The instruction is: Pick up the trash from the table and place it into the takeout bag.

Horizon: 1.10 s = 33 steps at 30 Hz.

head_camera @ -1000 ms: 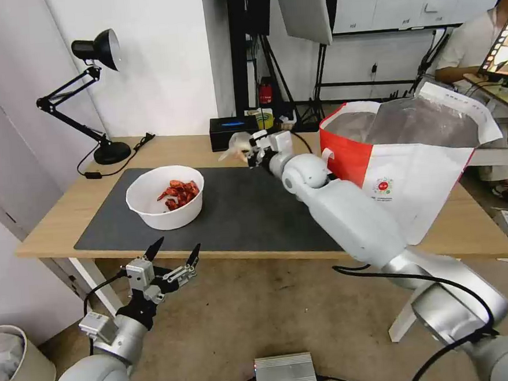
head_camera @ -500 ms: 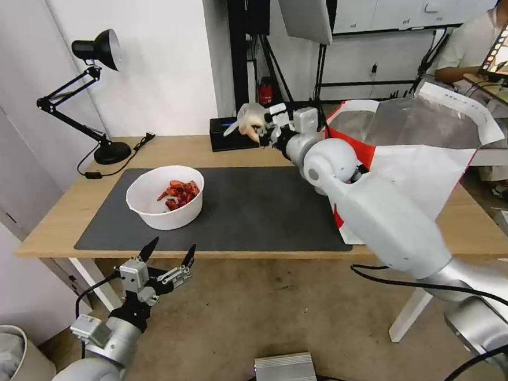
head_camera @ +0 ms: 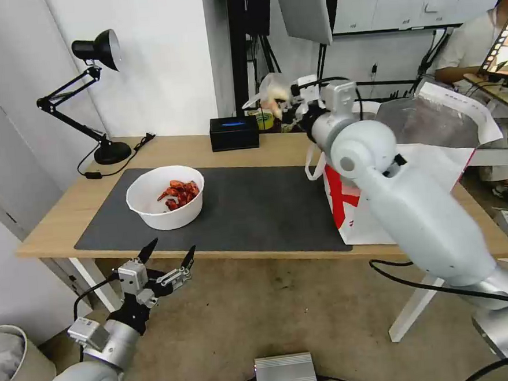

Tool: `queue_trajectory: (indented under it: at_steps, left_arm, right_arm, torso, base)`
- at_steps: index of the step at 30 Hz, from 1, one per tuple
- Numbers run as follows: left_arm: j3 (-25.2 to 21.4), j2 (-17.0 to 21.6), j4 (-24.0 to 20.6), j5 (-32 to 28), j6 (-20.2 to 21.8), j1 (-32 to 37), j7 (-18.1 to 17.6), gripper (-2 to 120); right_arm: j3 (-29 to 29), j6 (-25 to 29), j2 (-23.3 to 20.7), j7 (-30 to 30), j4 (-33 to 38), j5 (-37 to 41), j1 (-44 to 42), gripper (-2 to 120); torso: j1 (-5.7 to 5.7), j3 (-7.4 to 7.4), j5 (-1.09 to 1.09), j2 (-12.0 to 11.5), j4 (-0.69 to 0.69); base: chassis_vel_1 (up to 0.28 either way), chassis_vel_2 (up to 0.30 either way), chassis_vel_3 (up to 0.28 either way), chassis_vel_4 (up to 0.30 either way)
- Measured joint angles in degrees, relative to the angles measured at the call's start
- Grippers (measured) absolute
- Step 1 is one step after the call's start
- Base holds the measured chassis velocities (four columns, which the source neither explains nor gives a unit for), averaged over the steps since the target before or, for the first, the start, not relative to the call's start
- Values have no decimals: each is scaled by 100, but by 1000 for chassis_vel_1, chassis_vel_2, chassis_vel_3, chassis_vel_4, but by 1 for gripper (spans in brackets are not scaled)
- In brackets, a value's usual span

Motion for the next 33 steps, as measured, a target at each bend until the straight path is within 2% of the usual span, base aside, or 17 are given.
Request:
queue_trajectory:
  at_steps: [2, 3, 10, 19, 23, 26, 30, 33]
  left_arm:
    - [0, 0, 0, 0, 0, 0, 0, 100]
    - [15, -11, 0, 5, 0, -5, 0, 100]
    - [29, -14, 0, 16, -2, -16, 1, 100]
    - [69, -11, -1, 35, -2, -28, 2, 100]
    - [83, -13, -5, 39, -5, -32, 3, 100]
    - [85, -10, -24, 41, -7, -14, 3, 100]
    - [92, -13, -40, 41, -8, -15, 3, 100]
    - [100, -21, -44, 42, -7, -20, 3, 100]
  right_arm:
    - [0, 0, 0, 0, 0, 0, 0, 5]
    - [177, -71, -255, 83, 256, 24, -171, 5]
    - [641, -262, -781, 323, 784, 182, -600, 5]
    - [1158, -367, -973, 599, 999, 418, -1162, 5]
    - [1293, -426, -1038, 985, 1018, 892, -1274, 5]
    - [1353, -455, -1139, 1729, 1056, 1443, -1281, 5]
    - [1354, -458, -1277, 2174, 1040, 1888, -1195, 5]
    - [1354, -458, -1320, 2286, 1026, 2021, -1184, 5]
  torso:
    - [0, 0, 0, 0, 0]
    - [0, 0, 1, 0, -1]
    - [0, 0, 0, 0, -1]
    - [0, 0, 0, 0, -2]
    - [1, 0, -1, 0, -1]
    - [0, 0, 0, 0, -1]
    - [0, 0, -2, 0, 0]
    - [0, 0, 0, 0, -1]
  base:
    - [0, 0, 0, 0]
    - [0, 0, 0, 0]
    - [0, 0, 0, 0]
    - [0, 0, 0, 0]
    - [0, 0, 0, 0]
    - [0, 0, 0, 0]
    - [0, 0, 0, 0]
    - [0, 0, 0, 0]
